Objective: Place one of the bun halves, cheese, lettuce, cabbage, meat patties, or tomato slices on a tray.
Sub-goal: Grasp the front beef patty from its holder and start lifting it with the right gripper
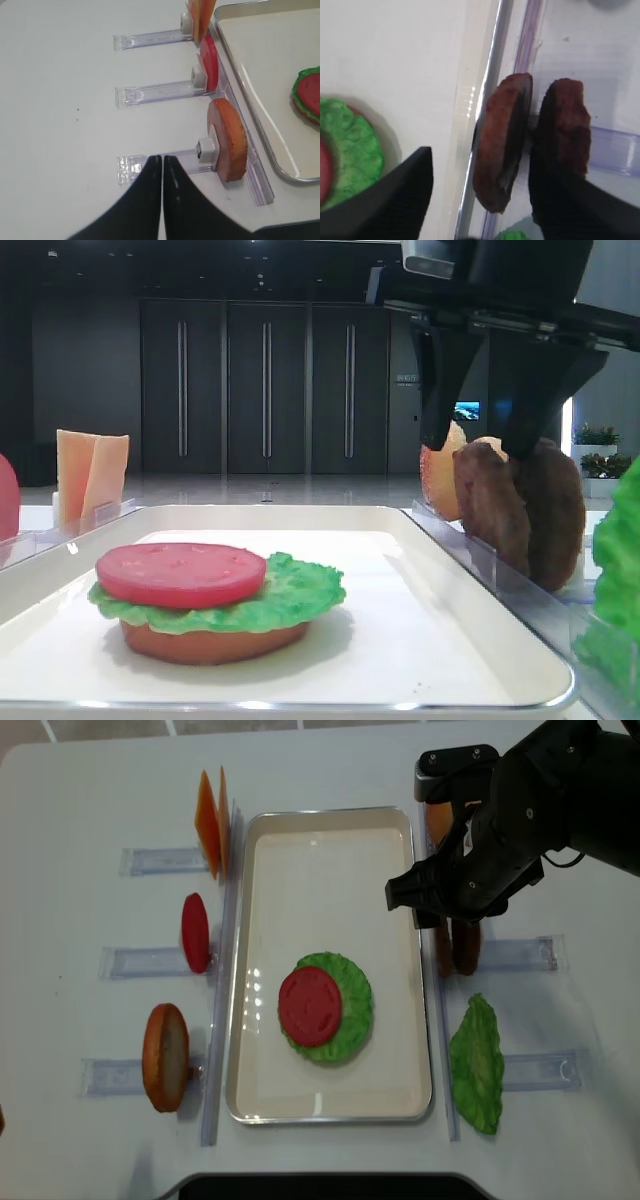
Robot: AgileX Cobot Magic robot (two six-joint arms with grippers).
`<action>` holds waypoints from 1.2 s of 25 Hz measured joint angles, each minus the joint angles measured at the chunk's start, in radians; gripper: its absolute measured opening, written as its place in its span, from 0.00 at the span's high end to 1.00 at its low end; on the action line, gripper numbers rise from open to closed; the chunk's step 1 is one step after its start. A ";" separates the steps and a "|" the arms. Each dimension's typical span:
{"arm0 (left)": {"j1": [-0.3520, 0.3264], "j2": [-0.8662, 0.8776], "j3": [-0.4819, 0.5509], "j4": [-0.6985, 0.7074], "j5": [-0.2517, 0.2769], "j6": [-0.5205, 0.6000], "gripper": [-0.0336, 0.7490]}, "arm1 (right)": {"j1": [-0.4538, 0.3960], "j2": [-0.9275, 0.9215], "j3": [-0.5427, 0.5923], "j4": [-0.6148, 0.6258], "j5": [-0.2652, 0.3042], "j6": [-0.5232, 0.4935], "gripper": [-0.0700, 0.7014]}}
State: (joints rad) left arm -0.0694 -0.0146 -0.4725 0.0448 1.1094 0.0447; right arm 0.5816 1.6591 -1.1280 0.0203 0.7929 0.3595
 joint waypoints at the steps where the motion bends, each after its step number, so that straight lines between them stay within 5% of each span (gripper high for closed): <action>1: 0.000 0.000 0.000 0.000 0.000 0.000 0.97 | 0.000 0.002 0.000 0.000 -0.003 -0.001 0.38; 30: 0.000 0.000 0.000 0.000 0.000 -0.001 0.97 | -0.034 0.017 0.005 0.002 -0.027 -0.016 0.38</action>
State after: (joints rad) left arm -0.0694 -0.0146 -0.4725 0.0448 1.1094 0.0438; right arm 0.5475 1.6761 -1.1232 0.0225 0.7658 0.3434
